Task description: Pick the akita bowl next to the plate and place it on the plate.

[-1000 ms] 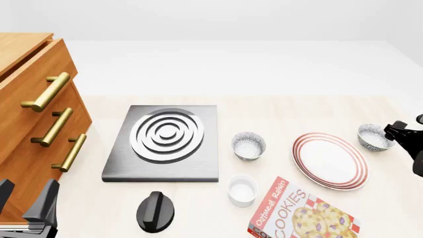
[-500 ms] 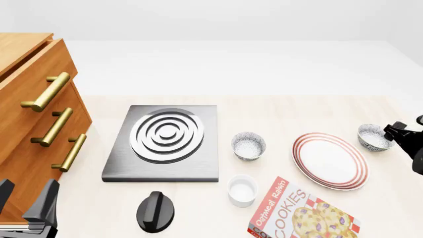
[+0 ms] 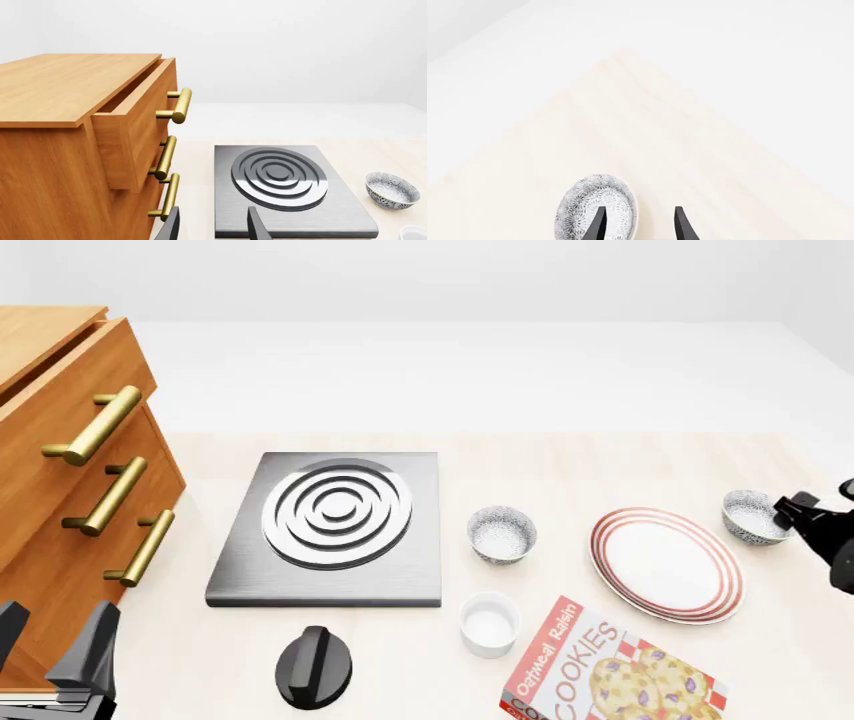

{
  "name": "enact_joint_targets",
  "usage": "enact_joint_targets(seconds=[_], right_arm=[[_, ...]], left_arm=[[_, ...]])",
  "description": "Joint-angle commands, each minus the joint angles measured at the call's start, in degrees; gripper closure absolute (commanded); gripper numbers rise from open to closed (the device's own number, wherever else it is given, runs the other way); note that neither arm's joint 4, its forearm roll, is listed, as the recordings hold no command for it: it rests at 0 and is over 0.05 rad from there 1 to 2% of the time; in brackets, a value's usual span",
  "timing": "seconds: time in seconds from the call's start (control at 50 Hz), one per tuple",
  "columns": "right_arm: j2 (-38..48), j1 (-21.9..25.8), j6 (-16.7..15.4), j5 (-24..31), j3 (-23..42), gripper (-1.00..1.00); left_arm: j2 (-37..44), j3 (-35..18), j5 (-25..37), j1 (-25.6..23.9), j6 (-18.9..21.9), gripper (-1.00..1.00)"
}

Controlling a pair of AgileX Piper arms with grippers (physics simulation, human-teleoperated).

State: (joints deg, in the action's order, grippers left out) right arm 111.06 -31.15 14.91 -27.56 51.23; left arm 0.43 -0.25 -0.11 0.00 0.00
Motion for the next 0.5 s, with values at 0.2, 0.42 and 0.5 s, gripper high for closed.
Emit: enact_joint_targets(seconds=[0.2, 0.42, 0.5], right_arm=[[1.4, 0.2, 1.2, 0.4, 0.2, -1.00], [1.5, 0.5, 1.5, 0.6, 0.0, -1.00], [1.6, 0.5, 1.6, 0.7, 0.0, -1.00]], left_arm=[[0.0, 0.0, 0.0, 0.0, 0.0, -1.00], [0.0, 0.0, 0.0, 0.0, 0.0, -1.00], [0.0, 0.0, 0.0, 0.0, 0.0, -1.00]])
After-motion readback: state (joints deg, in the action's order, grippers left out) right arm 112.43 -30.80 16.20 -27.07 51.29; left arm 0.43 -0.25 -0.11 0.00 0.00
